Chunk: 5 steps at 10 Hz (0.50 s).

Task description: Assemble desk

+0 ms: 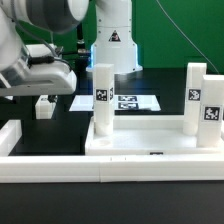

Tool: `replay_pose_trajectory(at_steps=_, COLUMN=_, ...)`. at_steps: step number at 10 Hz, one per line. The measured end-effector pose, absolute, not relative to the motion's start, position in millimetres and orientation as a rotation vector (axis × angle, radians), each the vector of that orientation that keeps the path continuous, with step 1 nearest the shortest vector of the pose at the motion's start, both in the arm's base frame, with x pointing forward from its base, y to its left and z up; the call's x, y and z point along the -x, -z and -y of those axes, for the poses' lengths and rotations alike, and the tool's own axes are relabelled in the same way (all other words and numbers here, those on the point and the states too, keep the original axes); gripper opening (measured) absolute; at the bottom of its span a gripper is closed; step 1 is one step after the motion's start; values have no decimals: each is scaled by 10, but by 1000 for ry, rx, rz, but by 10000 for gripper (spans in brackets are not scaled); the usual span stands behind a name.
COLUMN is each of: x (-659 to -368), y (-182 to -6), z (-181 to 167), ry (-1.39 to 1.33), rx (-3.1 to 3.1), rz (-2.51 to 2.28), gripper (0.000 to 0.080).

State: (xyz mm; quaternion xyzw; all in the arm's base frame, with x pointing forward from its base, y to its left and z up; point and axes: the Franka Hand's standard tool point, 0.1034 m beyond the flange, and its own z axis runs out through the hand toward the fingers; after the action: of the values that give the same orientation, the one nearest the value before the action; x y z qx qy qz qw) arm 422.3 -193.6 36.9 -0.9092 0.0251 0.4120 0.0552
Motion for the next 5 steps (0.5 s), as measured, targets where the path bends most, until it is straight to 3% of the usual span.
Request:
replay_pose_trajectory(at_steps=2, x=-4190, y=-357, z=1899, ry=-1404, rx=2675, rz=-66, gripper=649)
replay_pose_trajectory(at_steps=5, x=-4219, y=-274, z=1883, ry=-1420, rx=2755, rz=-260, gripper=649)
